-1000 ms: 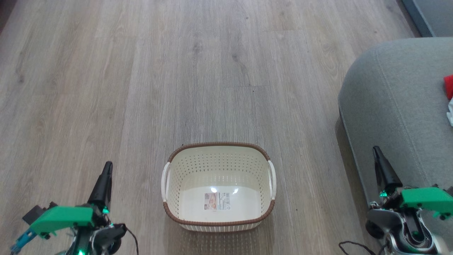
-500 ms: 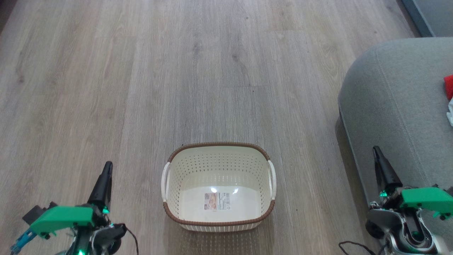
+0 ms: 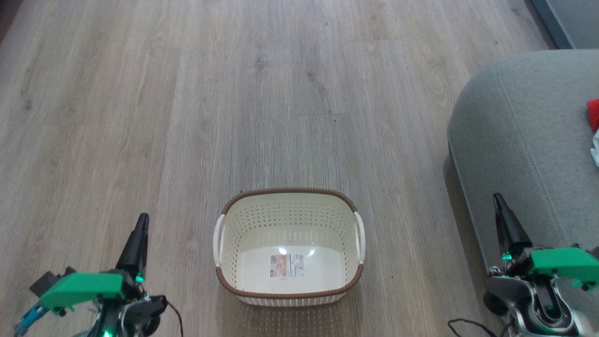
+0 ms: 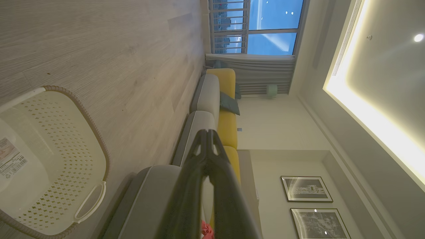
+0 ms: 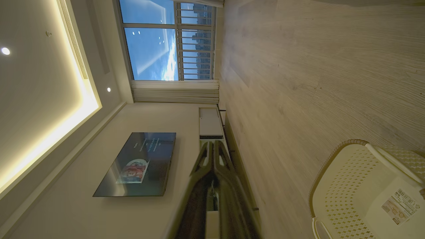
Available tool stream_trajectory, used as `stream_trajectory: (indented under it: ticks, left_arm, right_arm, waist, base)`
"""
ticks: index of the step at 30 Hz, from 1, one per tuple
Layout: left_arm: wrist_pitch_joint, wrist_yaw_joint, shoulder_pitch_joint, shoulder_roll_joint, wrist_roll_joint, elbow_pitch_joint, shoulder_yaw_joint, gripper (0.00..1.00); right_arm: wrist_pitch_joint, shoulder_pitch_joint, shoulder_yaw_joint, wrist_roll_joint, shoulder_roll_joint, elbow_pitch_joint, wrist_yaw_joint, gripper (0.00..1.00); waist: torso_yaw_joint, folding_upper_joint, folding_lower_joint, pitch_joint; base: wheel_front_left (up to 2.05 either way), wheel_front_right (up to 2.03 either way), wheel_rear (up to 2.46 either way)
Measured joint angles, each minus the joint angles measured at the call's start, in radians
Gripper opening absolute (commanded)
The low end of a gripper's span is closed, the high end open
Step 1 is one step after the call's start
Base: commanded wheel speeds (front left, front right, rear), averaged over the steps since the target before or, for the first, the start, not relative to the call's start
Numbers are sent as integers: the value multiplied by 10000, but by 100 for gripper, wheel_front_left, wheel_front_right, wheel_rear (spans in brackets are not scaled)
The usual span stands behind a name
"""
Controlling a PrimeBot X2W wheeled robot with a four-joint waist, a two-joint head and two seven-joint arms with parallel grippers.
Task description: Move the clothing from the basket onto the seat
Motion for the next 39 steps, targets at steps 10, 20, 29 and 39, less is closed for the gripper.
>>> stream_trajectory:
  ticks: [10,20,29,39]
  left_arm:
    - [-2,0,0,0,0,0,2,0]
    - [-2,0,0,0,0,0,2,0]
    - [0,0,0,0,0,0,2,0]
    - [-2,0,0,0,0,0,2,0]
  right_arm:
    - [0,0,0,0,0,0,0,0]
    - [0,0,0,0,0,0,0,0]
    - [0,0,0,0,0,-2,0,0]
    - [0,0,0,0,0,-2,0,0]
  waist:
    - [0,-1,0,0]
    - [0,-1,0,0]
    - [0,-1,0,0]
    - [0,-1,0,0]
  base:
    - [0,0,0]
    - [0,0,0]
    - [0,0,0]
    - [0,0,0]
